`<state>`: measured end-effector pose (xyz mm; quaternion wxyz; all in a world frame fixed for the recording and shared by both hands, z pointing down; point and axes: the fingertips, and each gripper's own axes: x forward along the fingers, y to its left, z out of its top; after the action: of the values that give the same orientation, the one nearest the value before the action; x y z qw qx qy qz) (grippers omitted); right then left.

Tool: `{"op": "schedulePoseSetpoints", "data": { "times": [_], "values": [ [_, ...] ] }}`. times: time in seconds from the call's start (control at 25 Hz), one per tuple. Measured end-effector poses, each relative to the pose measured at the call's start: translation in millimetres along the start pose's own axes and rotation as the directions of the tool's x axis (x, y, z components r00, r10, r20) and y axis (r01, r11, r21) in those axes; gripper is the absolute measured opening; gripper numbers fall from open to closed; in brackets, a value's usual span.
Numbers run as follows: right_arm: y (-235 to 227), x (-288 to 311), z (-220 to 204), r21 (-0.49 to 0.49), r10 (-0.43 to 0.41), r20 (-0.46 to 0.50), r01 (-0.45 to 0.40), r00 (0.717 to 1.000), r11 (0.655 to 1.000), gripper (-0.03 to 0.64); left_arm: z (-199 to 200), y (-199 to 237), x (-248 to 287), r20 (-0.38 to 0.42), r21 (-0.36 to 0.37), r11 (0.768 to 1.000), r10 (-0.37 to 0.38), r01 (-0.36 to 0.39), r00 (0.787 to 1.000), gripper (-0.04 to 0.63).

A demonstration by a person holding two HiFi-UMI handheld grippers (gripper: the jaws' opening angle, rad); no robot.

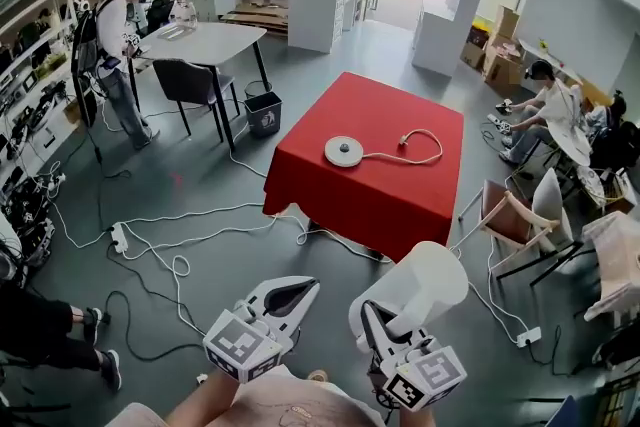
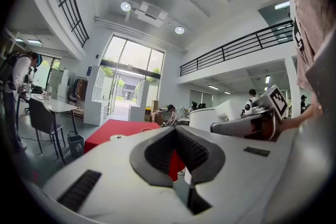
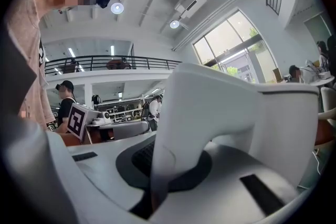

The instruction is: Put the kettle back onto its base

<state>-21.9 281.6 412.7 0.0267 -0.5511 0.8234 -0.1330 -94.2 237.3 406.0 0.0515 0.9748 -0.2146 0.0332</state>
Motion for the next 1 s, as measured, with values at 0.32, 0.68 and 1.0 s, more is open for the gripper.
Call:
{"op": "schedulePoseSetpoints", "data": {
  "times": [0.32, 0.68, 1.0],
  "values": [
    [-14.9, -7.7, 4.9, -0.017, 0.044, 0.0, -0.044, 0.999, 0.999, 0.023, -2.6, -10.4, 13.4, 0.009, 0.03, 0.999, 0.032, -0.032, 0.999, -0.011],
    [-39.7, 2.2, 8.5, -0.029, 0.038, 0.01, -0.037, 0.999, 0.999, 0.023, -1.9, -1.7, 41.7, 0.01, 0.02, 1.0, 0.02, -0.021, 1.0, -0.011],
    [-51.0, 16.7, 11.8, -0.026, 0.032, 0.011, -0.032, 0.999, 0.999, 0.023, -0.9, 11.7, 53.0, 0.008, 0.014, 1.0, 0.012, -0.012, 1.0, -0.011]
  ]
}}
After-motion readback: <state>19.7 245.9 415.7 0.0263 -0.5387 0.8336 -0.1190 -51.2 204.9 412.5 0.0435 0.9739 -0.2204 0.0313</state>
